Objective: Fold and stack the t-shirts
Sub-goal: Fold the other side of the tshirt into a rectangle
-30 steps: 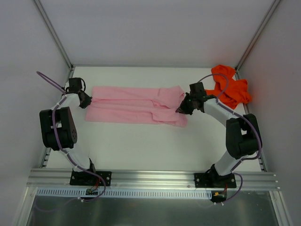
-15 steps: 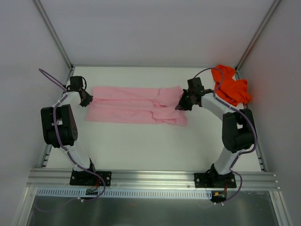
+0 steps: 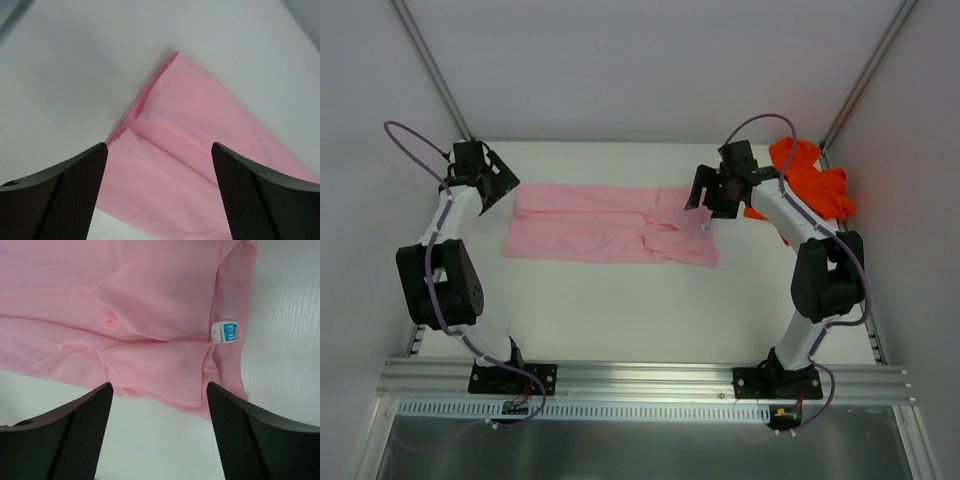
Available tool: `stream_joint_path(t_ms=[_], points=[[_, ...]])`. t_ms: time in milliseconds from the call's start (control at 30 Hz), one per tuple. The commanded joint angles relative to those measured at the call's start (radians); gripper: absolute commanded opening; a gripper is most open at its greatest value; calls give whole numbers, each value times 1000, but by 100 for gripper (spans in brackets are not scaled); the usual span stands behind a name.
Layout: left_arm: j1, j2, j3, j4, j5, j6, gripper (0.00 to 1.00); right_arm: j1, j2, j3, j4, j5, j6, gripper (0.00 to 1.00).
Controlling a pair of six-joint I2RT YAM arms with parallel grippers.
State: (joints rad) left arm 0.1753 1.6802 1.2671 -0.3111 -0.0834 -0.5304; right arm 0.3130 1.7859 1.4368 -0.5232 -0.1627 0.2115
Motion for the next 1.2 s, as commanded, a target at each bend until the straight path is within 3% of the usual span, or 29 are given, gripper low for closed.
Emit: stream_joint_path(t_ms=[0,167,400,733,1167], points=[[-23,-153,92,-28,53,95,85,-3,-106,48,-86,-12,-38,79],[-88,-285,49,-100,66,118,87,21,-220,-143,-40,-86,77,77],[-152,-430,-196,-88,125,34,86,81,-255,-363,58,-68,167,70],[-155,-562,-322,-108,143,9,86,90,-138,-293,95,18,123,65],[-155,-556,-324,-105,125,-2,86,90,-2,-179,25,81,42,60]])
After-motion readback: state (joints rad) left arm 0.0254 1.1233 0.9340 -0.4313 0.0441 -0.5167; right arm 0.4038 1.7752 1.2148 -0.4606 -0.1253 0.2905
